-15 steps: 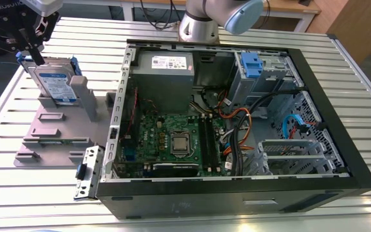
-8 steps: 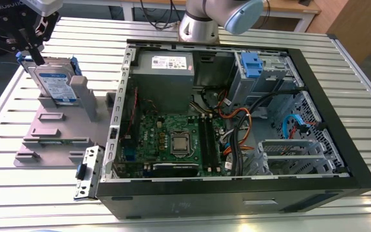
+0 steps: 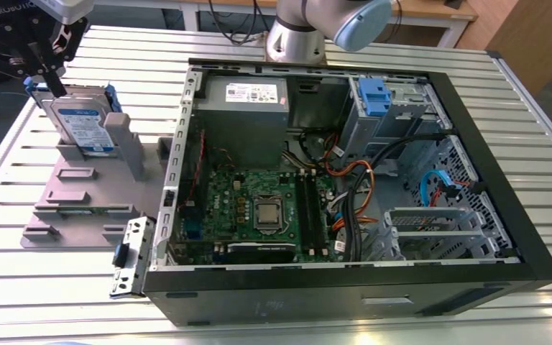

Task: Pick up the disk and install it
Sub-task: 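Pick up the disk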

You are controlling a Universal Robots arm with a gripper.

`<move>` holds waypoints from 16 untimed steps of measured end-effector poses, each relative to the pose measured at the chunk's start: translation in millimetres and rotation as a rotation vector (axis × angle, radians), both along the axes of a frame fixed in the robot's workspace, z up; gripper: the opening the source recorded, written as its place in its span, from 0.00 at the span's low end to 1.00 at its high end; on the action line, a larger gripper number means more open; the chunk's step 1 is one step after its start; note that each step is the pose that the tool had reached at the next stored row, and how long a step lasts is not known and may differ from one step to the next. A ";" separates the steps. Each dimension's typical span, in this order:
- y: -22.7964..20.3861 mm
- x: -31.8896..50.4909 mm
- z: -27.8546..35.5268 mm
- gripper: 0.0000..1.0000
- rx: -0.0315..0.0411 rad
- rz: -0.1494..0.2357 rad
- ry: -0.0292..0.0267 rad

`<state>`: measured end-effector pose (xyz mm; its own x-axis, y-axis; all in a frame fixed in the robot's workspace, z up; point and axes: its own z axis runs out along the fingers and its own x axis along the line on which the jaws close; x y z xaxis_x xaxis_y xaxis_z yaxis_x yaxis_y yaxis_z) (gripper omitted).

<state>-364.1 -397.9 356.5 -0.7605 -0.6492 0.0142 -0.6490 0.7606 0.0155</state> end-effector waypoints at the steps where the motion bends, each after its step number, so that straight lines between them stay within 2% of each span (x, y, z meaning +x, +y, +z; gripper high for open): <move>1: 0.0 0.0 0.0 0.11 0.0000 0.001 0.0000; 16: 0.0 0.0 0.0 0.11 -0.0001 0.009 0.0000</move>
